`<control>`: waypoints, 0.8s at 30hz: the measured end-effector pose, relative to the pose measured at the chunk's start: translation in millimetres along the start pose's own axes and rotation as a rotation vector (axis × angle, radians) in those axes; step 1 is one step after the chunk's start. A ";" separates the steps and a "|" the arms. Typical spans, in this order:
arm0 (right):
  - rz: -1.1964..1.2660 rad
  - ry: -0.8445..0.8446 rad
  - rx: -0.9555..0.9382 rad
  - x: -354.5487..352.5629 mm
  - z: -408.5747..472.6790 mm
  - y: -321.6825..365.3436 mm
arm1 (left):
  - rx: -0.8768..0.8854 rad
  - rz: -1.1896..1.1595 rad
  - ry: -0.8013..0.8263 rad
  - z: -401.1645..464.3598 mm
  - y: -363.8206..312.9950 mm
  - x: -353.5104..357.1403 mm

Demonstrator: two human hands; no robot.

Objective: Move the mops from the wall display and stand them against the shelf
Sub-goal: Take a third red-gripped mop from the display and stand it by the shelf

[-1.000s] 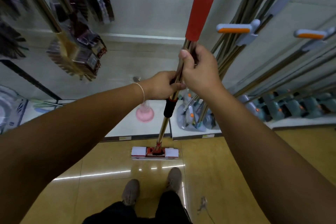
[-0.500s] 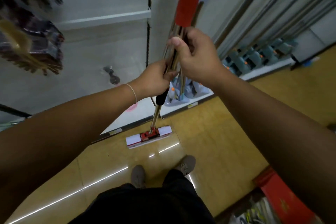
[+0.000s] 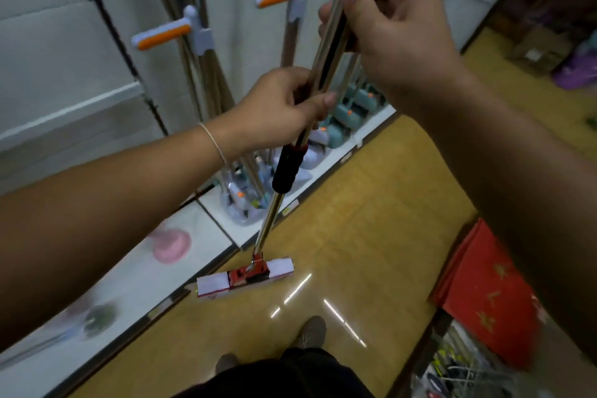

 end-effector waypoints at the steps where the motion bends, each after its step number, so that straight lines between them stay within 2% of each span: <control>1: -0.010 -0.024 0.002 -17.4 4.6 -0.7 | 0.017 -0.079 0.025 11.7 -11.0 9.4; 6: -0.018 -0.122 0.033 -96.6 24.4 -12.8 | 0.037 -0.354 0.101 68.1 -51.5 61.8; 13: -0.007 -0.274 0.038 -204.3 40.2 -44.2 | 0.063 -0.426 0.244 141.1 -98.3 149.9; 24: -0.140 -0.481 0.058 -340.8 73.3 -96.8 | 0.228 -0.382 0.413 258.5 -156.2 270.9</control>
Point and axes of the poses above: each hand's wrist, its own z-axis towards the middle knuckle, its own x-axis out of the palm, y = z × x, the point moved 6 cm from there along z, towards the middle knuckle
